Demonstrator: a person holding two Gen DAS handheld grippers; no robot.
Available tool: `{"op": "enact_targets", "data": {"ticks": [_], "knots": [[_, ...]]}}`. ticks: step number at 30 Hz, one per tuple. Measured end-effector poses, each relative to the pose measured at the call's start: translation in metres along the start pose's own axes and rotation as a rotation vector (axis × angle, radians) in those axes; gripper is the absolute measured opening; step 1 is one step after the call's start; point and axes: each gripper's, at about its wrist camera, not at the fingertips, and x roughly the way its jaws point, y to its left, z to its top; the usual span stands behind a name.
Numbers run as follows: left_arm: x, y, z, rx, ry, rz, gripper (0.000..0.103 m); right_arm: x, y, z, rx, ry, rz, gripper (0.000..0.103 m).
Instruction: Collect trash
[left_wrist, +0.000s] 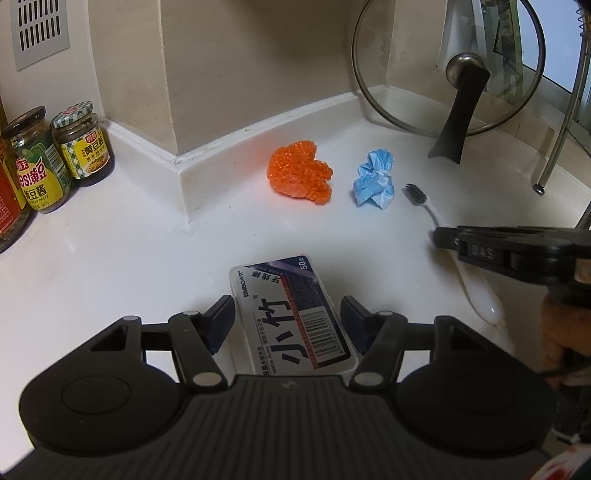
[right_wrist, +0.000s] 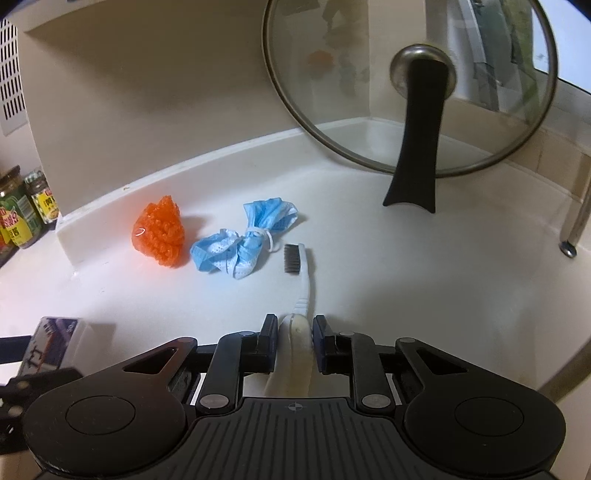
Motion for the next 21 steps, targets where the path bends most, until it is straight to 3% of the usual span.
{"op": "enact_targets", "data": {"ticks": [9,21], "knots": [[-0.003,-0.005,-0.003,0.029,0.006,-0.058,0.059,-0.021,-0.004,-0.009,0.029,-0.013,0.024,0.021],[0.000,-0.015,-0.007,0.008,0.002,-0.001,0.059,-0.037,-0.007,-0.012,0.020,-0.027,0.020,0.021]]}}
